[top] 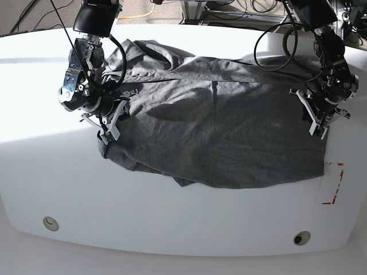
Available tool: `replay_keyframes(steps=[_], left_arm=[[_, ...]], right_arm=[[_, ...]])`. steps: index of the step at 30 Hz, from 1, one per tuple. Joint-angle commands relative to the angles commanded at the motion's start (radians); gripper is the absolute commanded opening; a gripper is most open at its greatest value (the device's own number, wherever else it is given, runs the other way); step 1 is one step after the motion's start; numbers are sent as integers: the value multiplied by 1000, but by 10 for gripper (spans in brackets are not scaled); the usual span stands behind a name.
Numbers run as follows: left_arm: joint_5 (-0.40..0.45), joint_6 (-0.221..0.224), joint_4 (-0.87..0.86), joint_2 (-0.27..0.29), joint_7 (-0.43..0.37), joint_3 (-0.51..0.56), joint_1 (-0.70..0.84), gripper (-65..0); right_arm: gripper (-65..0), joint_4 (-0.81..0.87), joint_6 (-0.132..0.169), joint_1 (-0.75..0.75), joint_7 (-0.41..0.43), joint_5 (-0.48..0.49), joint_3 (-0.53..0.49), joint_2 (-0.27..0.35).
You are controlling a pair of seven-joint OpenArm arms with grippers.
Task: Layout the t-shirt on the table in an organized manner, then fold the t-shirt properly
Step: 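Release the shirt edge and regrasp it further along with both grippers, then pull the grasped shirt edge toward the robot with both grippers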
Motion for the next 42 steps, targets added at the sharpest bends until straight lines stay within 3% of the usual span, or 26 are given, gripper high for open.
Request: replay_keyframes(steps=[8,17,22,26,31,37,42], left_arm=[[0,0,-26,-8,0,0,3,-575],[0,0,-26,-14,0,-3,21,-575],[0,0,-25,-20,0,-3,21,-575],[0,0,-21,-20,0,-3,21,-575],[0,0,-21,-21,0,-3,21,-575],[0,0,-21,-21,0,-3,21,-575],[0,0,-21,-21,0,-3,21,-575]], right_arm=[[-625,-61,0,28,34,-48,3,69],[-625,-103,0,41,141,-97,5,184],[-625,-91,0,60,130,-98,5,215],[-625,5,0,60,54,-97,2,199],[-625,114,0,60,-29,-100,0,94],[-625,97,0,60,-25,-104,-2,20],[-625,-15,0,83,37,-104,-2,8]])
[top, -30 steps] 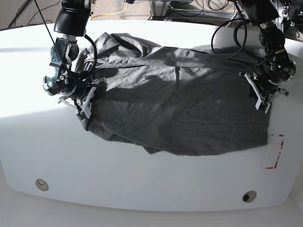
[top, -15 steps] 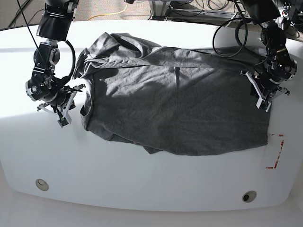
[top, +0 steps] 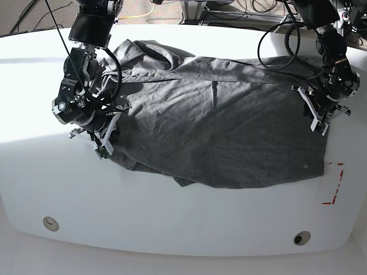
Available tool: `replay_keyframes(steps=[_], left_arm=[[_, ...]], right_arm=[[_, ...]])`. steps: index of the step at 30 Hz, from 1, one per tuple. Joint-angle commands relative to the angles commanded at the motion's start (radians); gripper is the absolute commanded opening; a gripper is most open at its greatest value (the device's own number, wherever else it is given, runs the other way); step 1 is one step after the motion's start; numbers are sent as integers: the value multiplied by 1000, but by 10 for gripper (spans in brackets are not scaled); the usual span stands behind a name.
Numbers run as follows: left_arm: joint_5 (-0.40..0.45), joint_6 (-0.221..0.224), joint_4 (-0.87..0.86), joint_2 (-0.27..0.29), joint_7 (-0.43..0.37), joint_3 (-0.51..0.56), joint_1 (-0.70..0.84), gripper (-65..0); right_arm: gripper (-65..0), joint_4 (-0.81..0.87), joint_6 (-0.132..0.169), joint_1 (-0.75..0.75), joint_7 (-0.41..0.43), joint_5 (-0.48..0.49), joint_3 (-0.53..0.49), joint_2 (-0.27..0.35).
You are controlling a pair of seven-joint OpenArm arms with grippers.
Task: Layout the t-shirt on the table in an organized manner, then fold the t-shirt properly
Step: 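Pull the grasped shirt edge toward the robot with both grippers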
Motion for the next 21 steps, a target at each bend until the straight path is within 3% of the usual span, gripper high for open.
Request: replay_keyframes(steps=[8,21], left_arm=[[0,0,-2,-2,0,0,2,-575],[0,0,-5,-2,0,0,14,-575]], right_arm=[[-625,-222,0,44,137,-2,3,60],[-625,-282,0,71,161,5,6,160]])
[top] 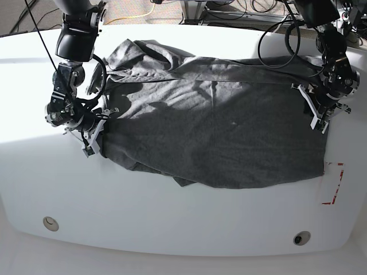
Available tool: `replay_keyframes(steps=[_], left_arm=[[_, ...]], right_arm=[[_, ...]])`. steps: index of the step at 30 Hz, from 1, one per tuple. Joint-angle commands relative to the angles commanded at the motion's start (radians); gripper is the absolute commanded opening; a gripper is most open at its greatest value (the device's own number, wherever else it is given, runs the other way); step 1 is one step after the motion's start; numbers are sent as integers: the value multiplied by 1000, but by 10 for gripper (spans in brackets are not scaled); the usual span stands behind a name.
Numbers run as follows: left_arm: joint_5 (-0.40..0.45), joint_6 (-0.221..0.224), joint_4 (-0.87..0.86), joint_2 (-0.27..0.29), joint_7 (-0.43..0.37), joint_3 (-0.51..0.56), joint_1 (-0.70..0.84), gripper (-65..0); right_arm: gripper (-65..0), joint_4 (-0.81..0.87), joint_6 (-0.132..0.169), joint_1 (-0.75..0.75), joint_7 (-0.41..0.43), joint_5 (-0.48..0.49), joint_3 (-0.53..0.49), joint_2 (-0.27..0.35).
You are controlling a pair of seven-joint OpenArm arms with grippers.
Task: Layout the t-shirt on the table in an organized manner, then fold the t-shirt properly
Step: 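Pull the grasped shirt edge toward the robot with both grippers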
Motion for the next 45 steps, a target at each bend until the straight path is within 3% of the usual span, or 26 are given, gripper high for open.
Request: replay_keyframes(steps=[14,20,27,31,39,45], left_arm=[[0,0,5,0,0,0,0,-575],[-6,0,63,0,0,0,0,-575],[-6,0,150,6,2,0,0,-575],[-5,0,155,8,3,0,2,-575],[-3,0,60,25,3,0,11,-575],[-3,0,-32,28,2,3,8,-575]], right_arm=[[-625,3,0,2,46,-2,-3,95],[-625,180,0,12,-106,2,-3,89],[-625,428,0,-37,-281,-5,-2,-12],[-625,540,0,-98,-331,-5,-3,-100],[-625,555,0,-204,-327,-5,-5,-189],[-625,473,0,-253,-239,-5,-5,-198]])
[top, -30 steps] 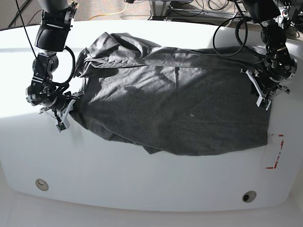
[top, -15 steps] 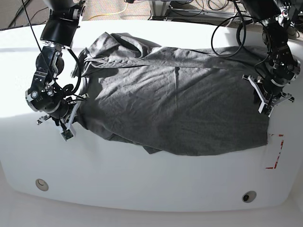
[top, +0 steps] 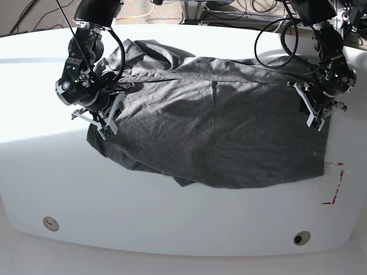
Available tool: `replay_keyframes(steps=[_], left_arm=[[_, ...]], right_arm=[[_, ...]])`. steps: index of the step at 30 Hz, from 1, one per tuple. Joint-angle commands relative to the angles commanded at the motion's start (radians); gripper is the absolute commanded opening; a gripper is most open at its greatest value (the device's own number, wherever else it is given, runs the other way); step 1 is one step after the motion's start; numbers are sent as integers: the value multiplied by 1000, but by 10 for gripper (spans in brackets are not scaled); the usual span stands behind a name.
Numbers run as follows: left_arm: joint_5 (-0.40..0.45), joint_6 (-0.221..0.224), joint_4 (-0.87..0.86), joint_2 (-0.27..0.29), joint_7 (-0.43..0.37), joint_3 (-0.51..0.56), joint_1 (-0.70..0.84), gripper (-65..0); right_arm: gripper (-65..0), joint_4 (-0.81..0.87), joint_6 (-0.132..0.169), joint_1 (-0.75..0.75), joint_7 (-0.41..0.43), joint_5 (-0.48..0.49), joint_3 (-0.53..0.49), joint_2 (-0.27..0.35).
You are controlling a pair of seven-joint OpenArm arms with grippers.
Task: Layout the t-shirt on the table in an organized manner, then fold the t-shirt properly
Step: 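Pull the grasped shirt edge toward the robot with both grippers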
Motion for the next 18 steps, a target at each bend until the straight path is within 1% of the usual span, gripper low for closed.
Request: replay_keyframes(steps=[2,4,5,8,11,13,16,18], left_arm=[[0,0,-26,0,-2,2,-2,-575],[-2,0,-74,0,-3,2,-3,-575],[-2,0,-81,0,-3,3,-3,-575],[-2,0,-135,0,-5,3,-37,-575],[-2,0,-192,-2,-5,3,-68,-575],[-2,0,-229,-2,-5,3,-86,-575],[2,0,-265,-2,-5,3,-126,-575],[2,0,-278,0,-5,3,-143,-575]], right_arm=[[-625,-40,0,-11,38,0,0,3],[-625,-103,0,-18,84,-2,0,31],[-625,-114,0,-18,91,-2,0,34],[-625,-193,0,-15,146,-2,0,58],[-625,-262,0,-9,206,-2,0,97],[-625,-307,0,14,233,-2,2,123],[-625,-397,0,58,250,2,2,161],[-625,-445,0,91,281,3,2,190]])
